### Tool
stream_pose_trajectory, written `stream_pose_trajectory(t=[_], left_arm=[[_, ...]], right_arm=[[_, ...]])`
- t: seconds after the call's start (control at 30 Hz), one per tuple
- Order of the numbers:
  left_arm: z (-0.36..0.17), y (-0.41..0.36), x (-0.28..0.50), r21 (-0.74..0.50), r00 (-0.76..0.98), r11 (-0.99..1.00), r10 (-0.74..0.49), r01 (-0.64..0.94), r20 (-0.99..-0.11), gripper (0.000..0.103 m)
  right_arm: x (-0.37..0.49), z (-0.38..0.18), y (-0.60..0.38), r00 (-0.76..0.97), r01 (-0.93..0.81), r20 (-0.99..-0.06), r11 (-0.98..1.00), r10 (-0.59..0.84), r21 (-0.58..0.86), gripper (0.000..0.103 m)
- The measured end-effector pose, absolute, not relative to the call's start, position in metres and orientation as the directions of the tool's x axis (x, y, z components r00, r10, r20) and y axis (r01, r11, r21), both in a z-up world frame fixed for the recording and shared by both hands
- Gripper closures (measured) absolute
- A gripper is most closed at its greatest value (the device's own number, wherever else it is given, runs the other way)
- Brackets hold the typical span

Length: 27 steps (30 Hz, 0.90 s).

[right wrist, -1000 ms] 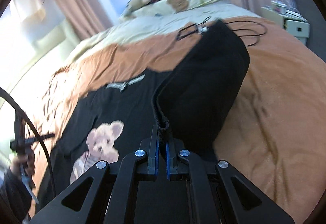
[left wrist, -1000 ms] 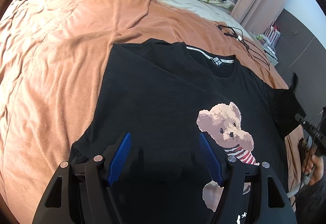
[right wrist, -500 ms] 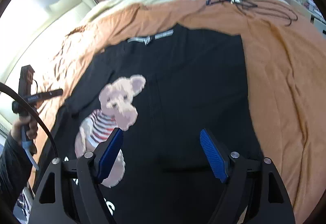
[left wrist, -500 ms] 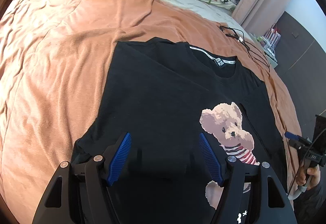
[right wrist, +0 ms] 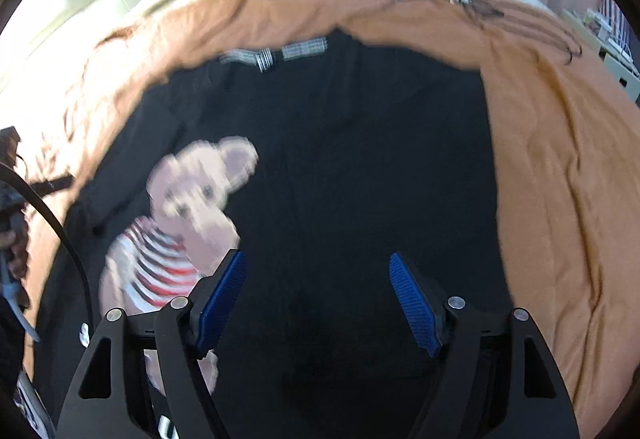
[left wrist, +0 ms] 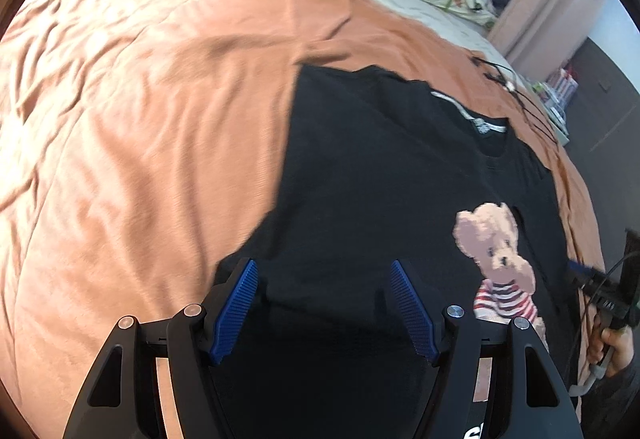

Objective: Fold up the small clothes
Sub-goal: 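Open the right gripper and withdraw from the folded side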

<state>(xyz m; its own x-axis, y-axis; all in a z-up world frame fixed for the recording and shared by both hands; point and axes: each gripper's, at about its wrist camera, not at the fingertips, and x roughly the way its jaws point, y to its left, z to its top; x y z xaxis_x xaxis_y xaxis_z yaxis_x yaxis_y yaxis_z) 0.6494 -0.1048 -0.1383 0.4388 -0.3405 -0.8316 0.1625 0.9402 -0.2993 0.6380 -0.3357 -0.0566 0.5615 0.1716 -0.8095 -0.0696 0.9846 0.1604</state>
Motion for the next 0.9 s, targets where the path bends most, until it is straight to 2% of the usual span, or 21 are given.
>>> stream_pose_trajectory(t=[0.07,0.23,0.6,0.83,0.9], left_arm=[[-0.142,-0.095,0.648,-0.309,0.432,0.940,-0.340,0.142,-0.835,0.032],[-0.143,-0.077,0.632,-0.315,0.423,0.941,-0.337,0.123,-0.841,0.032],[-0.110,-0.040,0.565,-0.320,0.455,0.941,-0.333,0.109,-0.826,0.032],[-0.090,-0.018,0.509,-0.339,0.474,0.937,-0.336,0.081,-0.814,0.032],[-0.082,-0.014,0.491,-0.344,0.488,0.936,-0.337,0.079,-0.805,0.022]], right_arm=[[0.639,-0.065,-0.336,0.529,-0.066,-0.826,0.980,0.194,0.187,0.036],[0.618,-0.057,-0.336,0.539,-0.099,-0.776,0.939,0.328,0.328,0.036],[0.534,-0.021,-0.361,0.597,-0.002,-0.770,0.960,0.225,0.278,0.035],[0.461,0.006,-0.371,0.630,0.039,-0.756,0.965,0.178,0.259,0.018],[0.440,0.012,-0.372,0.642,0.061,-0.752,0.968,0.147,0.242,0.015]])
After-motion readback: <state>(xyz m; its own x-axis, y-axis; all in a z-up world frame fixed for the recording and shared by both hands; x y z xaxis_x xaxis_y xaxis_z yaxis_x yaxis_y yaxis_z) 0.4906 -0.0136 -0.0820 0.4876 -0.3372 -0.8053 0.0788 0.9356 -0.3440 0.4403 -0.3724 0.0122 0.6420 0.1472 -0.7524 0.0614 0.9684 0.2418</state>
